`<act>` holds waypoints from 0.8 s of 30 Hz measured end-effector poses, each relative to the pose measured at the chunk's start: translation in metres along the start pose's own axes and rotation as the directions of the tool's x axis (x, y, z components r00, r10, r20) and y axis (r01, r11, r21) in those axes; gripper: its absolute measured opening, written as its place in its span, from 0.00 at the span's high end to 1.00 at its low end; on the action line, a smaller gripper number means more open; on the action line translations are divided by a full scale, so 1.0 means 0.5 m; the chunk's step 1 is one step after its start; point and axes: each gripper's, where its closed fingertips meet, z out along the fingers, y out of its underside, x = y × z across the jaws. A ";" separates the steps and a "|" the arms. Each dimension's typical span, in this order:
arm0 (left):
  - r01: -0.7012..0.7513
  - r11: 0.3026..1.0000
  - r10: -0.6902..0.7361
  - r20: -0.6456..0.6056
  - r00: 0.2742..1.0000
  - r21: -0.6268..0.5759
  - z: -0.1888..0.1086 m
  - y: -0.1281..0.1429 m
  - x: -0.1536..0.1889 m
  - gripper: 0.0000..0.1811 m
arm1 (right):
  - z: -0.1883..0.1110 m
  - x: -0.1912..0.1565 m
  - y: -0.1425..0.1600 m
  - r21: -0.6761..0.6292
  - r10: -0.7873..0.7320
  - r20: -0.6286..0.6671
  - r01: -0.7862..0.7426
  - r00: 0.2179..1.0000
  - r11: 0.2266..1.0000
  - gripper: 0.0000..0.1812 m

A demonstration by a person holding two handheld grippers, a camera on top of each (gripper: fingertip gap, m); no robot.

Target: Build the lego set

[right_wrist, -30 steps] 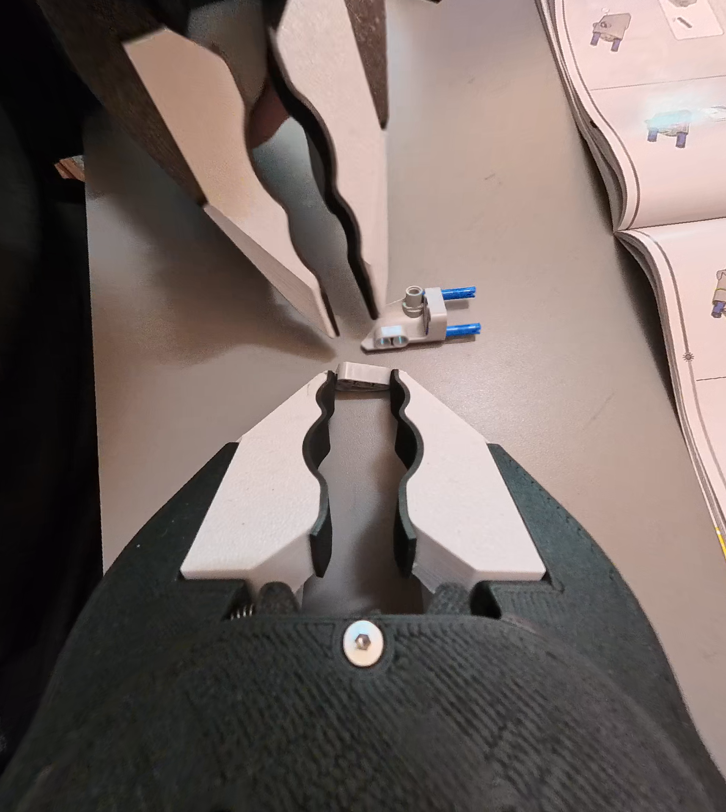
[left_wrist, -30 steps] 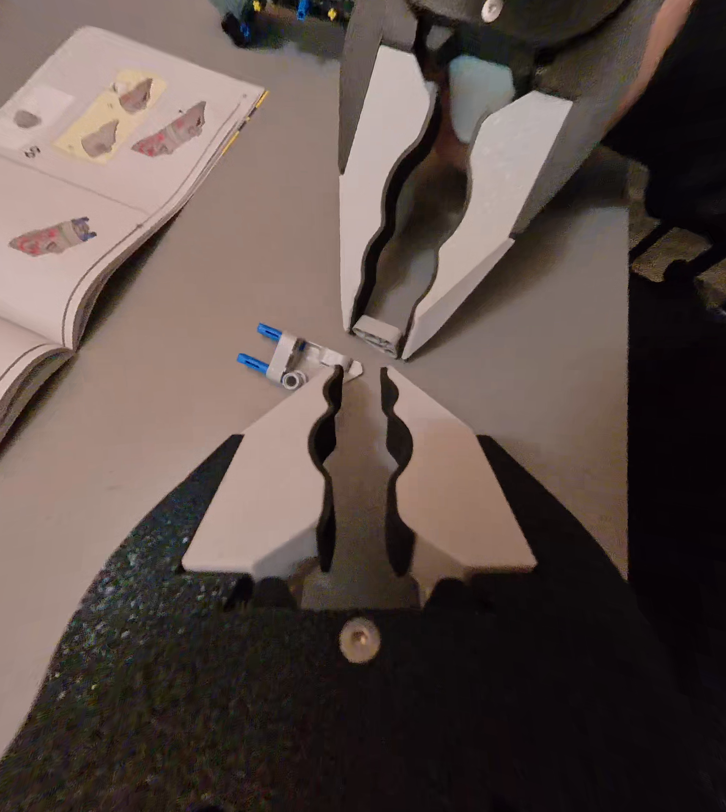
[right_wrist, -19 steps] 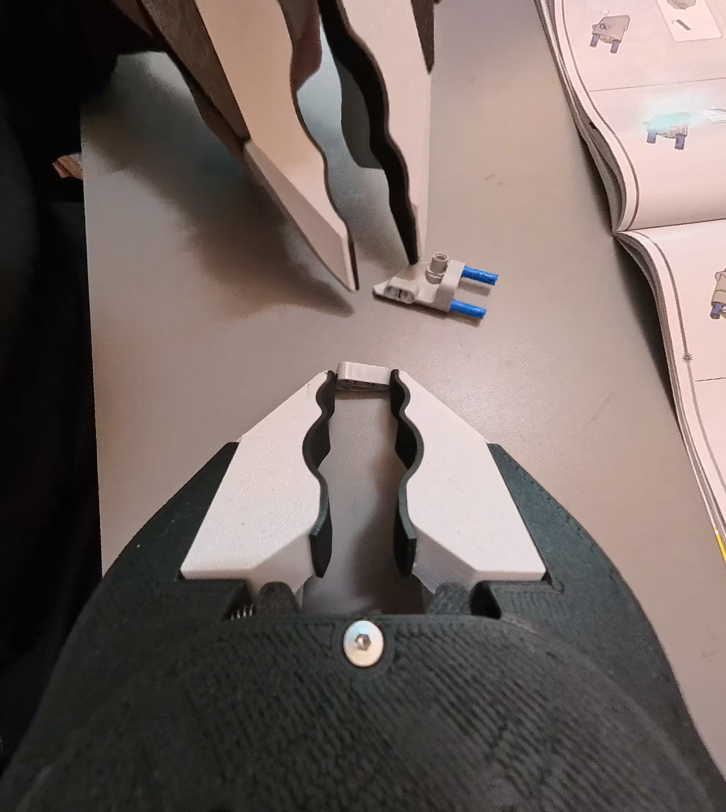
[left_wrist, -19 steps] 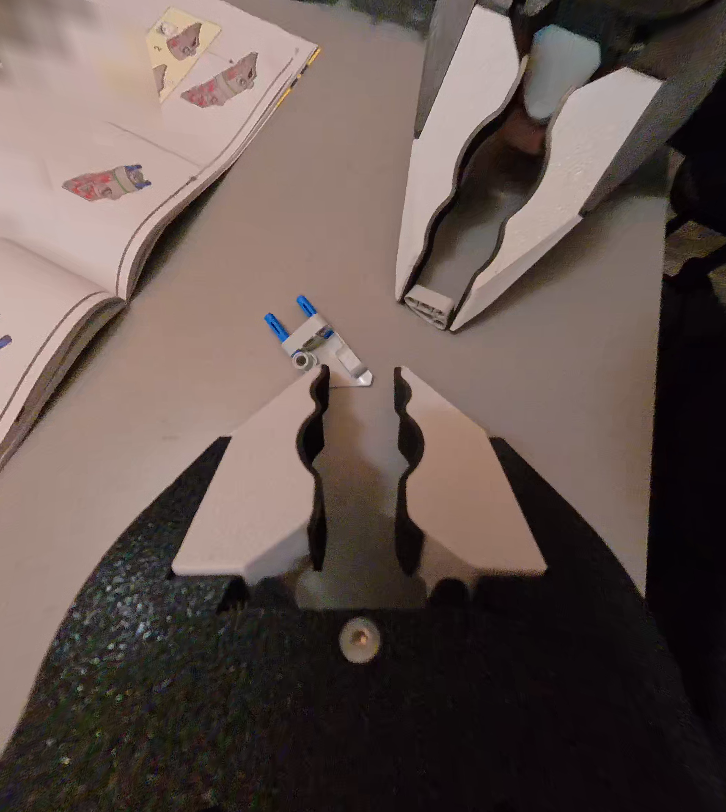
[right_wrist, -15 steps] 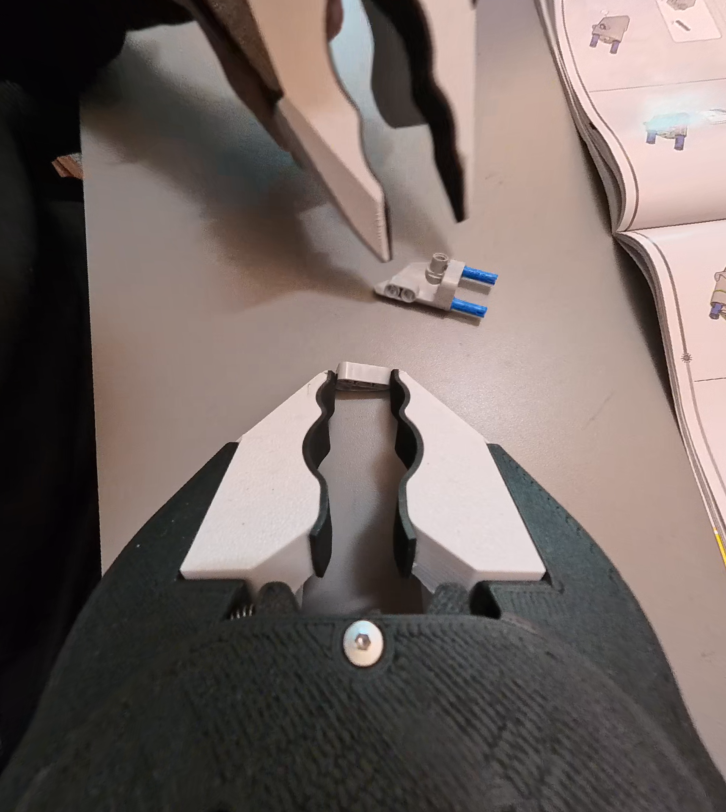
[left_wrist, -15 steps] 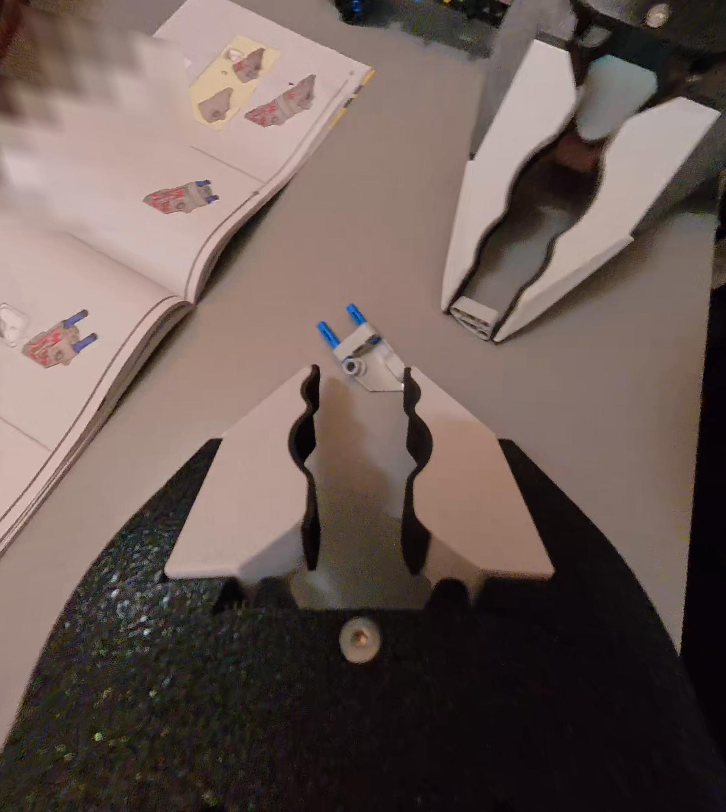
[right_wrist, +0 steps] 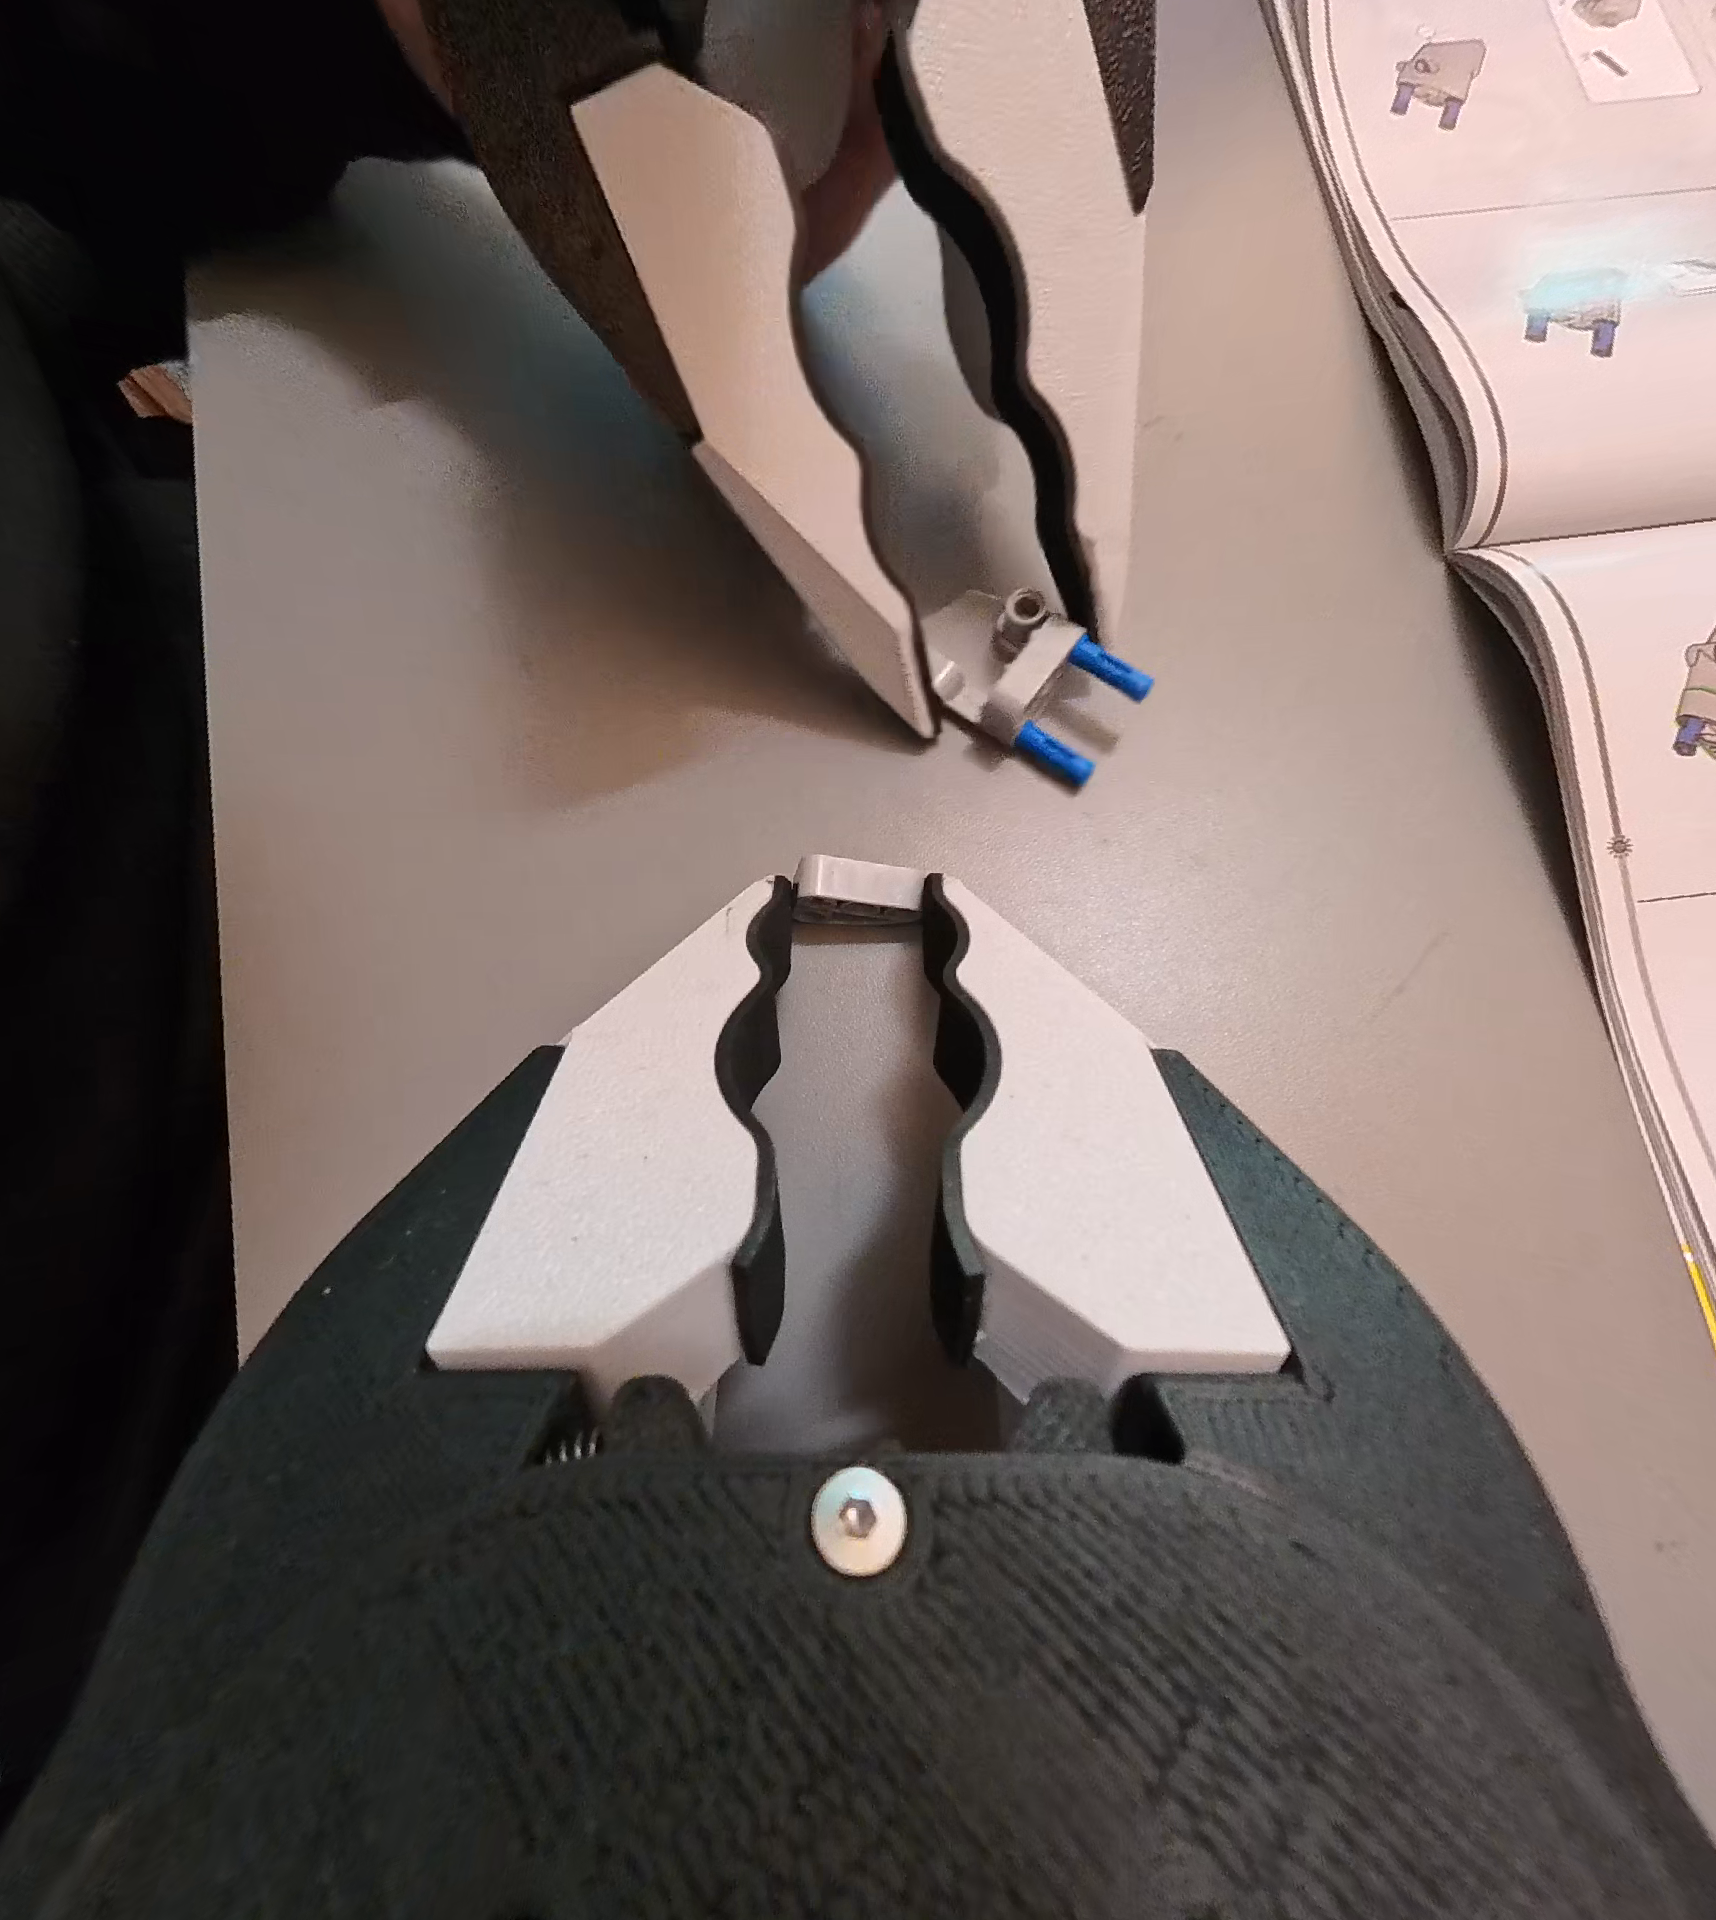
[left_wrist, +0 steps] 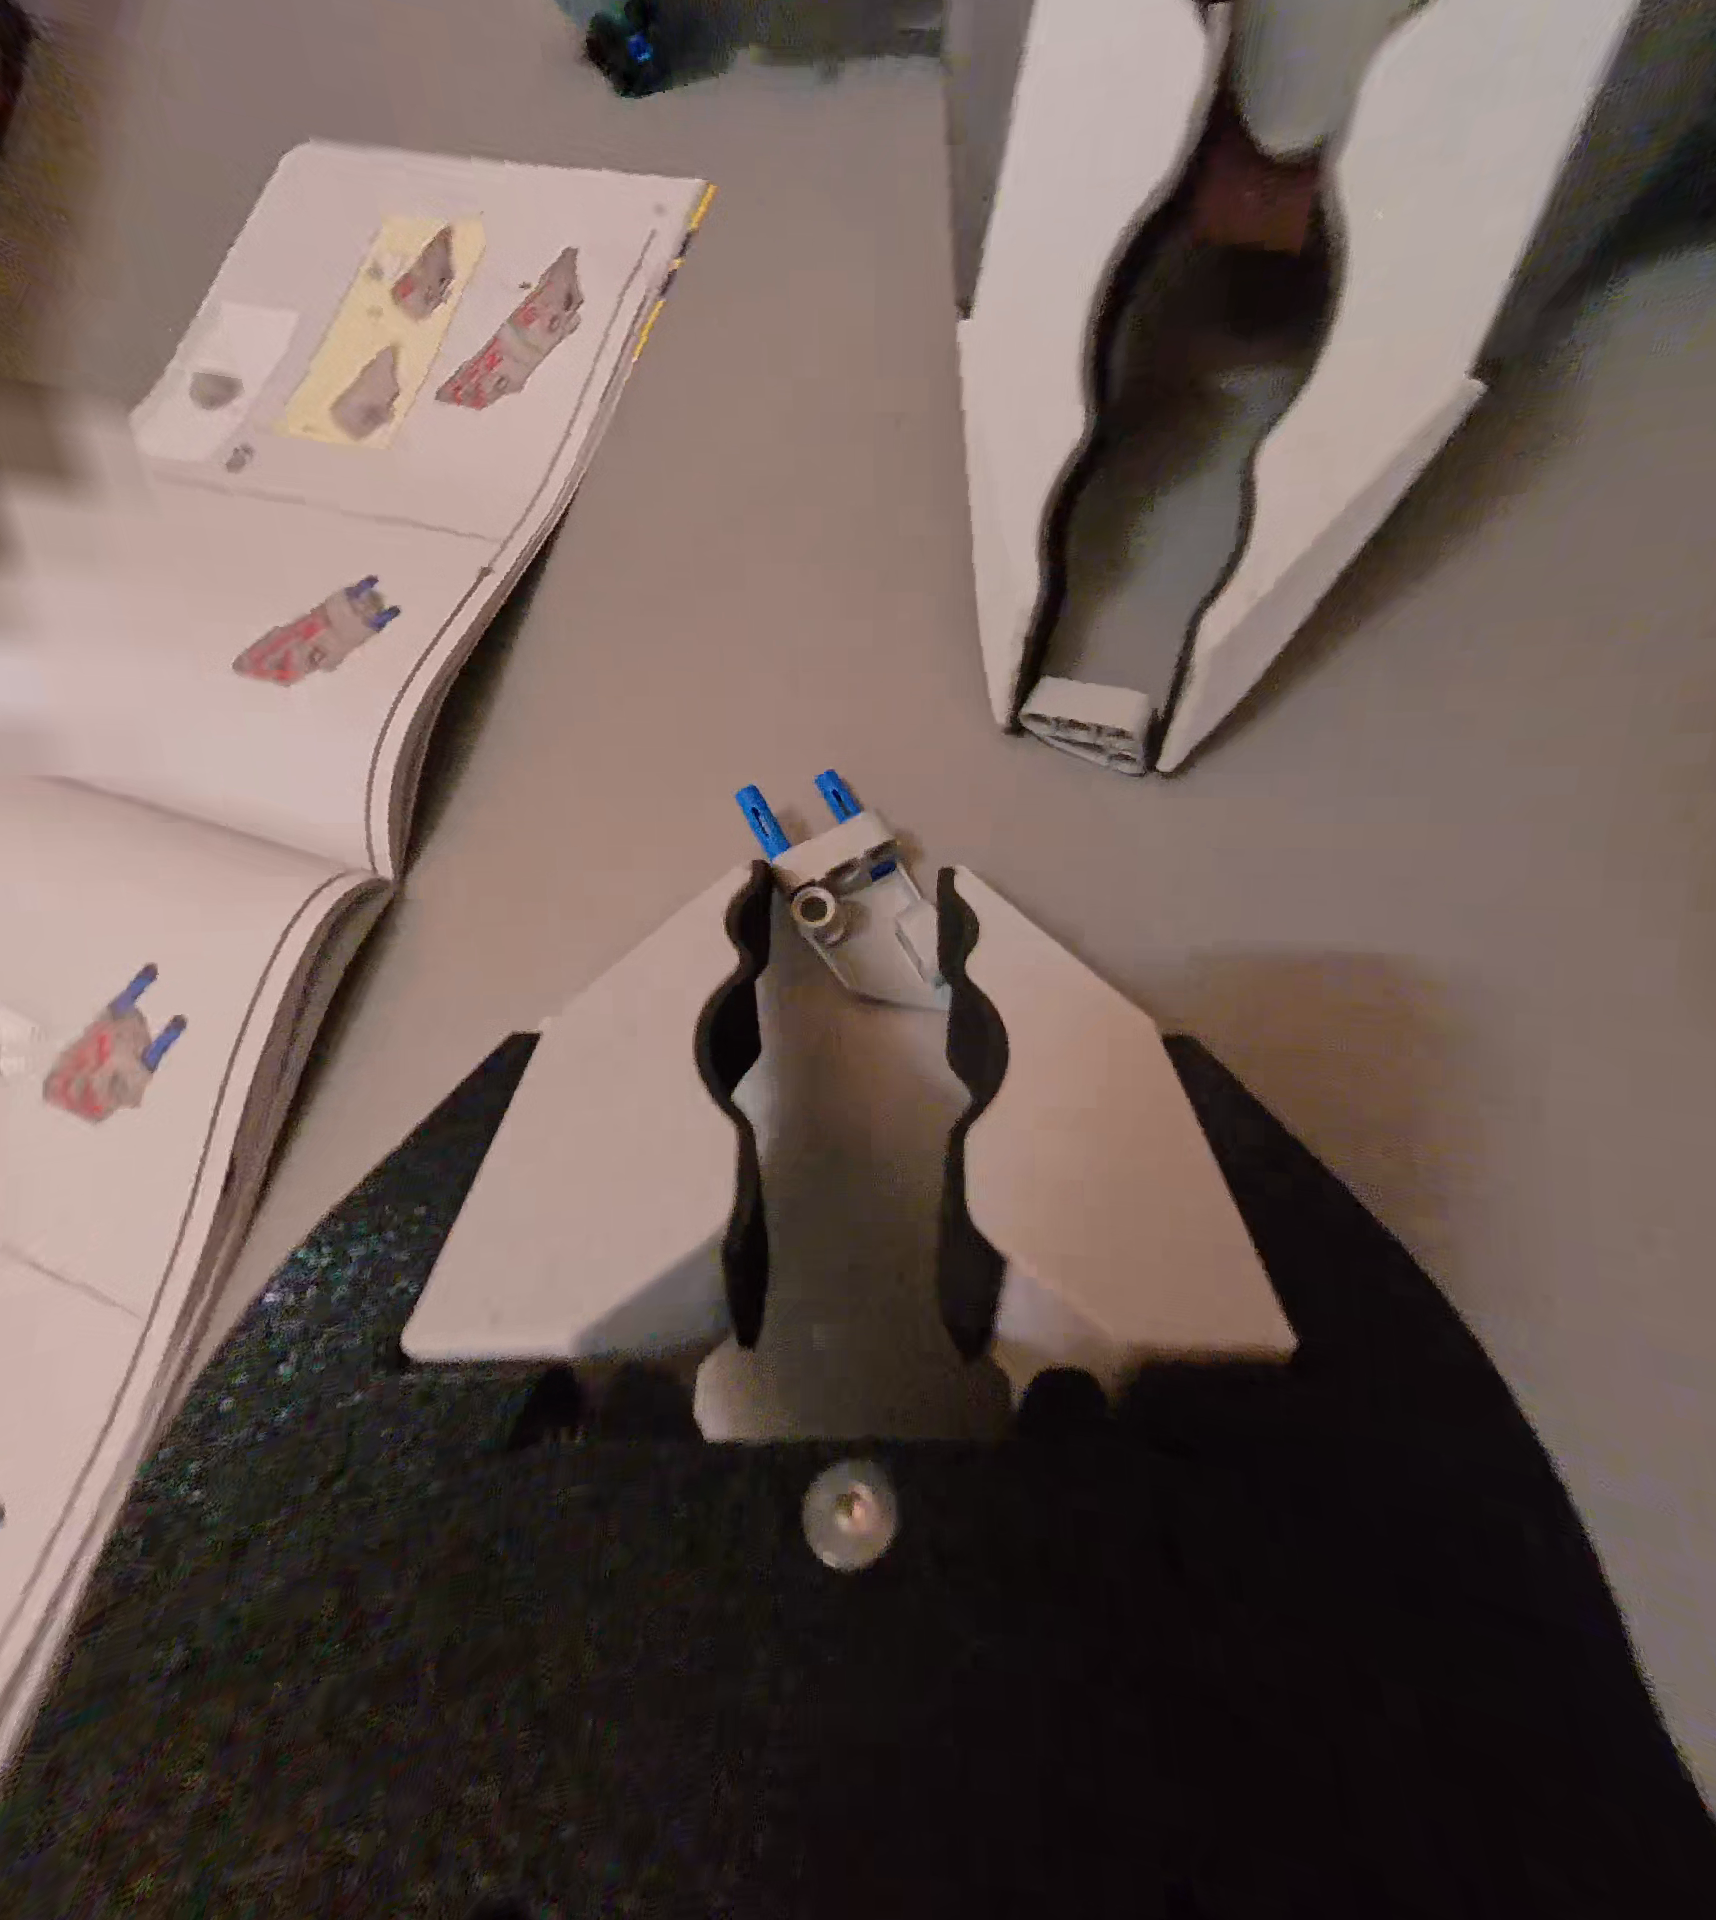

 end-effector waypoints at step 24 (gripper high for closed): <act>-0.210 0.974 0.225 -0.244 0.943 0.086 -0.005 -0.002 0.023 0.88 | 0.000 0.002 0.000 0.001 -0.002 -0.009 0.002 1.000 1.000 0.87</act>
